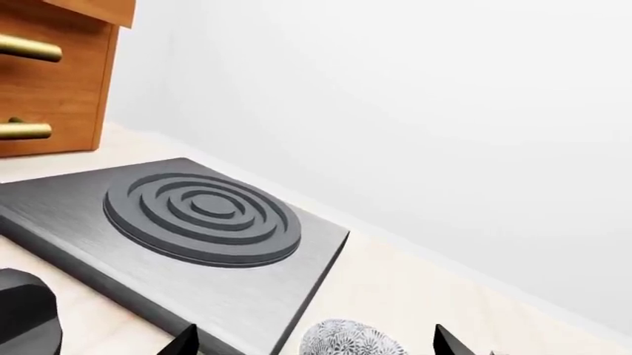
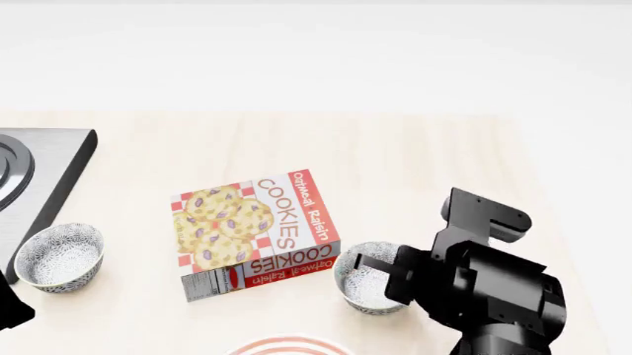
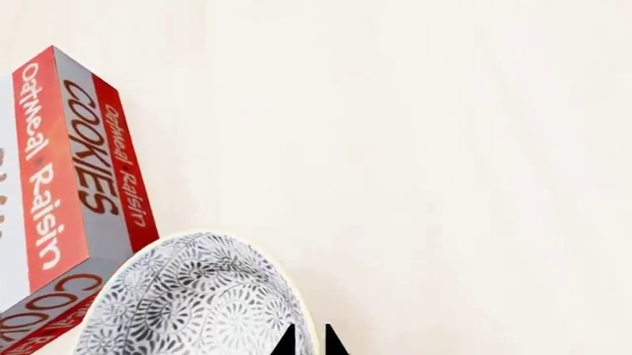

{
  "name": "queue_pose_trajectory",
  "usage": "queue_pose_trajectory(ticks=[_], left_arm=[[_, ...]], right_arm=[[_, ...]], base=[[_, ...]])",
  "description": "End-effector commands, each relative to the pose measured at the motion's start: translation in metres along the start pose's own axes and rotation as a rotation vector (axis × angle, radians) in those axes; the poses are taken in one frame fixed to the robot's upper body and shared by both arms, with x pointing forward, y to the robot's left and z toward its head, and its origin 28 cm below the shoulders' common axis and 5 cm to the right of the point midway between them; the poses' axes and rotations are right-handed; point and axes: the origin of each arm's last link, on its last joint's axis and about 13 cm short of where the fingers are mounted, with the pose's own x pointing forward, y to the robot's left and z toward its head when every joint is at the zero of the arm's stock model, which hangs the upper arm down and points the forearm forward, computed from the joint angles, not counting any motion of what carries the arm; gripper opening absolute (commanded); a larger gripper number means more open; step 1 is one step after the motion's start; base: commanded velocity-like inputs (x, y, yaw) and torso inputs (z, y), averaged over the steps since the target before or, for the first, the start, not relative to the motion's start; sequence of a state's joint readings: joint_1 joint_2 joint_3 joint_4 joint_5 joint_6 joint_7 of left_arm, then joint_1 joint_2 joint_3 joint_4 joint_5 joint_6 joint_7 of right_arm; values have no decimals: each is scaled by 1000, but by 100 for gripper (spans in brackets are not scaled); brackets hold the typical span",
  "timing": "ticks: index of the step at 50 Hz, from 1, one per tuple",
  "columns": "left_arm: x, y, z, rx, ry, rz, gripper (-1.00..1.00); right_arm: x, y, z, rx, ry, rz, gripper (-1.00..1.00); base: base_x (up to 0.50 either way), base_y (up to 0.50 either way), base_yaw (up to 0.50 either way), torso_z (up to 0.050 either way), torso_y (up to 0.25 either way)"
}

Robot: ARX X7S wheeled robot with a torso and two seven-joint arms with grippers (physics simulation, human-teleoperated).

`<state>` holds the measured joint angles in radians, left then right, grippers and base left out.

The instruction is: Pick the akita bowl next to the plate and place it on the plate.

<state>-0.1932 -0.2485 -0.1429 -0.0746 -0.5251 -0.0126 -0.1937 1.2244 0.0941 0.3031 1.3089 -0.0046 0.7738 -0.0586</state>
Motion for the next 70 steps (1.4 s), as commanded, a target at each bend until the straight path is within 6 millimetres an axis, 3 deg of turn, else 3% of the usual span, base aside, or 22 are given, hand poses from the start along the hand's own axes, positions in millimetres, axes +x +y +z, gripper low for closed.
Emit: queue_pose_trajectory(ticks=[1, 11, 26, 43, 46, 49, 52, 70], left_arm=[[-1, 0, 0, 1, 0, -1, 100], [0, -1, 3, 0, 0, -1, 100], [-1, -2, 5, -2, 0, -1, 100], [-1, -2, 5, -3, 0, -1, 100], [-1, -2, 4, -3, 0, -1, 100], [-1, -1, 4, -3, 0, -1, 100], [-1, -1, 3, -2, 0, -2, 100], [-1, -2, 5, -2, -1, 1, 100]], right_arm=[[-2, 2, 13, -50, -100, -16, -100], [-7, 5, 26, -129, -192, -13, -100], [-64, 21, 34, -234, -330, -17, -100], [-114, 43, 8, -309, -311, 69, -100], [-114, 45, 3, -302, -284, 102, -100], [-120, 39, 0, -286, -276, 18, -100], [-128, 45, -8, -296, -224, 163, -100], [-123, 40, -19, -162, -25, 299, -100]], base=[[0, 0, 0, 0, 0], [0, 0, 0, 0, 0], [0, 0, 0, 0, 1], [0, 0, 0, 0, 0], [0, 0, 0, 0, 3], [0, 0, 0, 0, 0], [0, 0, 0, 0, 0], [0, 0, 0, 0, 0]])
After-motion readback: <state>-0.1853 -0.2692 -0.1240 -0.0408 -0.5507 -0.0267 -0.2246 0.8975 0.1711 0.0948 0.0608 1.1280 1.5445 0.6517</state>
